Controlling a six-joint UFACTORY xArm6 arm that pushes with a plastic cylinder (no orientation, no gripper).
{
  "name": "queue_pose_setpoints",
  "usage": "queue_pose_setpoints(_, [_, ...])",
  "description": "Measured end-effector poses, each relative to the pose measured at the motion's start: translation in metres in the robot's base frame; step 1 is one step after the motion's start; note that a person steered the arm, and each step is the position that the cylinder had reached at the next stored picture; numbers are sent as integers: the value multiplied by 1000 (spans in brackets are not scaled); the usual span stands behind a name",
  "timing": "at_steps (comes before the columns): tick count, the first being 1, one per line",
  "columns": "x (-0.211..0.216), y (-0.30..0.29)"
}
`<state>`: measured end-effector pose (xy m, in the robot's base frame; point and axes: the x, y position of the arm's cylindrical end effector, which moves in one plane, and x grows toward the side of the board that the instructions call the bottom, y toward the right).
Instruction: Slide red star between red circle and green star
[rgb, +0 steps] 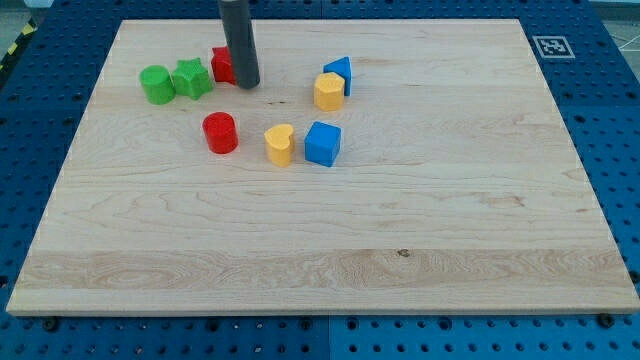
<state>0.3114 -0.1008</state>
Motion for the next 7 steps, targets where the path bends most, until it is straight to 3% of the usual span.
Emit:
queue_pose_setpoints(1, [-9, -17])
queue_pose_setpoints(3, [-54, 29])
queue_pose_setpoints(4, [-71, 5])
queue_pose_setpoints(6, [-67, -113])
queue_pose_setpoints(7, [-56, -108])
